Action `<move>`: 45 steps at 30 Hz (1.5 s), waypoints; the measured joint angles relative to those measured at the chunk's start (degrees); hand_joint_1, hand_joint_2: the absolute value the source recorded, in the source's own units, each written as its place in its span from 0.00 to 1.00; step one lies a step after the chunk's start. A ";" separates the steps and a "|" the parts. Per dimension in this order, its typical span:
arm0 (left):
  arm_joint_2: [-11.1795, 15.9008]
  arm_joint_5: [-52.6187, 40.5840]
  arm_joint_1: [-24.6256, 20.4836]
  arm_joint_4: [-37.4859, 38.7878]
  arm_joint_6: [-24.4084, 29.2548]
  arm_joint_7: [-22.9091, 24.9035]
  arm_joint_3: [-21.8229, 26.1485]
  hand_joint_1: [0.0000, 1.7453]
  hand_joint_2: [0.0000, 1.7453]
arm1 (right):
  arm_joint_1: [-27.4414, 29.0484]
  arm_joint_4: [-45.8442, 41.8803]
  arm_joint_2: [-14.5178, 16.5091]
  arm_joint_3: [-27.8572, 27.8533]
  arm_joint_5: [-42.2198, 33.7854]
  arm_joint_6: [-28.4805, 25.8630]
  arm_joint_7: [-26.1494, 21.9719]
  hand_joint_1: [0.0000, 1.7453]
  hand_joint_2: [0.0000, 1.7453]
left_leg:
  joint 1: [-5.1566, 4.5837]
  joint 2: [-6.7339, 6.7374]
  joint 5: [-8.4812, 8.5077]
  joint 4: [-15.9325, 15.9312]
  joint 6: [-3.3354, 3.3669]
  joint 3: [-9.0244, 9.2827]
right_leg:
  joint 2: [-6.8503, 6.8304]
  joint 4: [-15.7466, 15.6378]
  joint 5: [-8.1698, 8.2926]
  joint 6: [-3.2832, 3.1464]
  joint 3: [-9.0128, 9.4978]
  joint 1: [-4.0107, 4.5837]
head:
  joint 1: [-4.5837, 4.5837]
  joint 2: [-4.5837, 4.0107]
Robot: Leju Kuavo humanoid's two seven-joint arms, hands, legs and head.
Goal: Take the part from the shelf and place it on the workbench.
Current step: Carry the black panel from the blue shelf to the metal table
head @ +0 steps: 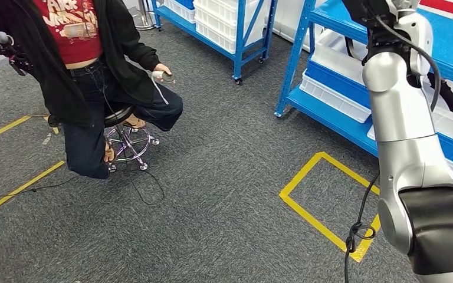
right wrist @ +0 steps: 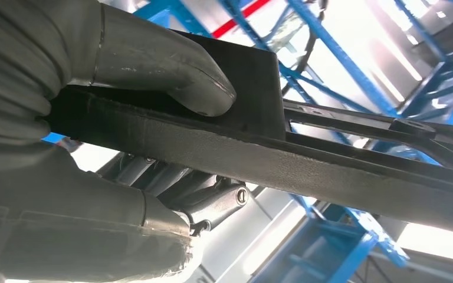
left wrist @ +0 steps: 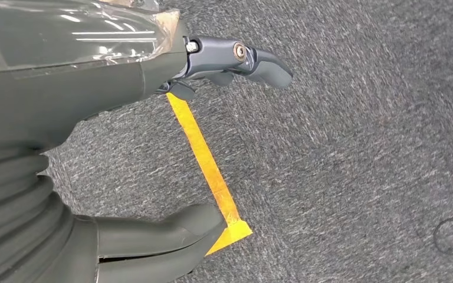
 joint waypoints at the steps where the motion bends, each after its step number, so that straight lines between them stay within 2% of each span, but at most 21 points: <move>1: -0.05 -0.02 -0.07 0.00 0.01 0.09 -0.11 0.00 1.00 | -1.23 0.21 -0.30 0.26 -0.42 0.22 0.41 1.00 1.00 | -0.03 -0.59 -0.09 0.33 -0.17 -0.24 | 0.73 -3.51 1.38 0.14 1.59 -0.17 | -0.02 0.00; 3: -0.07 -0.03 -0.16 0.00 0.02 0.32 -0.30 0.00 1.00 | -3.86 0.74 -0.78 0.79 -1.30 0.85 1.22 1.00 1.00 | -0.05 -1.56 -0.13 0.75 -0.69 -0.82 | 1.60 -6.64 2.51 -0.26 2.95 -0.21 | -0.04 0.00; 5: -0.02 -0.10 -0.16 0.01 0.05 0.64 -0.39 0.00 1.00 | -5.94 1.15 -0.99 1.41 -1.95 1.39 1.72 1.00 1.00 | 0.13 -1.91 -0.11 0.83 -1.32 -1.23 | 0.67 -6.80 2.76 -1.14 3.04 -0.15 | -0.07 0.00; 7: -0.01 -0.26 -0.21 0.02 0.13 1.02 -0.53 0.00 1.00 | -7.28 1.40 -1.14 2.03 -2.45 1.69 1.95 1.00 1.00 | 0.21 0.17 -1.38 2.67 -2.00 -2.24 | -0.25 -7.10 2.95 -2.06 3.44 -0.40 | -0.22 0.00; 9: -0.11 -0.41 -0.32 0.04 0.17 1.39 -0.89 0.00 1.00 | -7.79 1.48 -1.51 2.49 -2.84 1.76 2.08 1.00 1.00 | 0.53 3.10 -4.72 9.05 -2.64 -5.16 | -1.26 -7.23 2.81 -2.81 3.86 -0.29 | -0.41 0.00; 11: -0.25 -0.45 -0.36 0.10 0.17 1.66 -1.20 0.00 1.00 | -7.82 1.50 -1.89 2.91 -3.13 1.75 2.10 1.00 1.00 | 1.08 4.10 -7.49 16.27 -3.14 -8.70 | -2.27 -7.22 2.65 -3.10 4.06 -0.01 | -0.47 0.00; 12: -0.31 -0.45 -0.36 0.13 0.17 1.73 -1.26 0.00 1.00 | -7.80 1.51 -1.98 3.11 -3.21 1.74 2.11 1.00 1.00 | 1.28 4.24 -7.49 17.46 -3.30 -9.40 | -2.74 -7.22 2.60 -3.14 4.09 0.05 | -0.48 0.00; 13: -0.33 -0.45 -0.36 0.15 0.17 1.79 -1.28 0.00 1.00 | -7.78 1.51 -2.03 3.27 -3.24 1.73 2.12 1.00 1.00 | 1.45 4.38 -6.49 16.34 -3.39 -8.91 | -3.17 -7.21 2.53 -3.12 4.14 0.07 | -0.49 0.00; 14: -0.34 -0.45 -0.38 0.15 0.17 1.81 -1.29 0.00 1.00 | -7.78 1.50 -2.09 3.40 -3.25 1.73 2.12 1.00 1.00 | 1.57 4.79 -4.75 13.09 -3.40 -7.23 | -3.60 -7.21 2.43 -3.04 4.26 0.07 | -0.49 0.00; 16: -0.35 -0.45 -0.51 0.15 0.17 1.82 -1.31 0.00 1.00 | -7.85 1.50 -2.30 3.56 -3.25 1.72 2.12 1.00 1.00 | 1.47 6.60 -1.85 5.31 -3.17 -2.92 | -4.39 -7.16 2.06 -2.65 4.48 0.33 | -0.47 0.00; 17: -0.37 -0.45 -0.61 0.15 0.17 1.82 -1.32 0.00 1.00 | -7.92 1.50 -2.46 3.63 -3.25 1.72 2.12 1.00 1.00 | 1.25 7.19 -1.21 2.86 -2.96 -1.54 | -4.80 -7.14 1.89 -2.38 4.54 0.53 | -0.40 0.00; 18: -0.39 -0.45 -0.70 0.15 0.17 1.82 -1.32 0.00 1.00 | -7.99 1.51 -2.61 3.69 -3.26 1.72 2.13 1.00 1.00 | 0.96 7.38 -1.12 1.80 -2.71 -0.97 | -5.23 -7.15 1.78 -2.12 4.59 0.76 | -0.32 0.00; 21: -0.40 -0.45 -0.77 0.15 0.17 1.82 -1.33 0.00 1.00 | -8.07 1.51 -2.77 3.82 -3.27 1.72 2.15 1.00 1.00 | 0.53 6.55 -1.09 1.63 -2.28 -1.02 | -5.97 -7.23 1.74 -1.77 4.74 0.99 | -0.16 0.00; 32: -0.40 -0.45 -0.77 0.15 0.17 1.82 -1.33 0.00 1.00 | -8.07 1.51 -2.76 3.83 -3.28 1.72 2.15 1.00 1.00 | 0.51 6.51 -1.08 1.63 -2.27 -1.02 | -6.00 -7.25 1.74 -1.74 4.74 0.99 | -0.16 0.00; 37: -0.38 -0.50 -0.77 0.17 0.16 1.84 -1.33 0.00 1.00 | -8.02 1.51 -2.84 3.92 -3.34 1.71 2.15 1.00 1.00 | 0.23 6.05 -0.99 1.48 -1.95 -1.02 | -6.44 -7.40 1.75 -1.37 4.81 1.00 | -0.19 0.00; 38: -0.40 -0.51 -0.78 0.17 0.15 1.84 -1.34 0.00 1.00 | -7.93 1.50 -2.94 3.95 -3.40 1.69 2.16 1.00 1.00 | 0.25 5.79 -0.84 1.18 -1.64 -0.80 | -6.09 -7.16 1.51 -1.20 4.69 0.91 | -0.19 0.00; 40: -0.38 -0.52 -0.88 0.16 0.09 1.84 -1.37 0.00 1.00 | -7.78 1.45 -3.36 3.99 -3.58 1.64 2.17 1.00 1.00 | 0.42 5.11 -0.46 0.53 -0.73 -0.35 | -4.15 -4.58 0.01 -1.21 3.50 0.67 | -0.18 0.00; 42: -0.31 -0.52 -0.97 0.17 0.01 1.84 -1.44 0.00 1.00 | -7.40 1.30 -4.25 4.04 -3.90 1.61 2.32 1.00 1.00 | 0.53 3.65 -0.29 0.24 -0.07 -0.13 | -2.02 3.25 -2.82 -1.38 -0.62 0.48 | -0.10 0.00; 43: -0.30 -0.53 -0.95 0.19 -0.03 1.84 -1.48 0.00 1.00 | -7.14 1.13 -4.67 4.11 -4.11 1.61 2.46 1.00 1.00 | 0.56 2.78 -0.30 0.26 -0.03 -0.12 | -1.66 5.77 -3.25 -1.13 -2.22 0.45 | -0.04 0.00; 44: -0.26 -0.54 -0.94 0.21 -0.07 1.83 -1.58 0.00 1.00 | -6.91 0.80 -5.18 4.21 -4.34 1.61 2.61 1.00 1.00 | 0.53 1.43 -0.38 0.49 -0.23 -0.22 | -0.53 4.41 -2.16 -0.65 -1.92 0.27 | -0.04 0.00; 45: -0.16 -0.54 -0.85 0.24 -0.11 1.82 -1.67 0.00 1.00 | -6.58 0.42 -5.43 4.40 -4.55 1.61 2.77 1.00 1.00 | 0.54 0.03 -0.35 0.61 -0.71 -0.42 | -0.07 0.84 -0.22 -0.43 -0.50 -0.02 | -0.07 0.00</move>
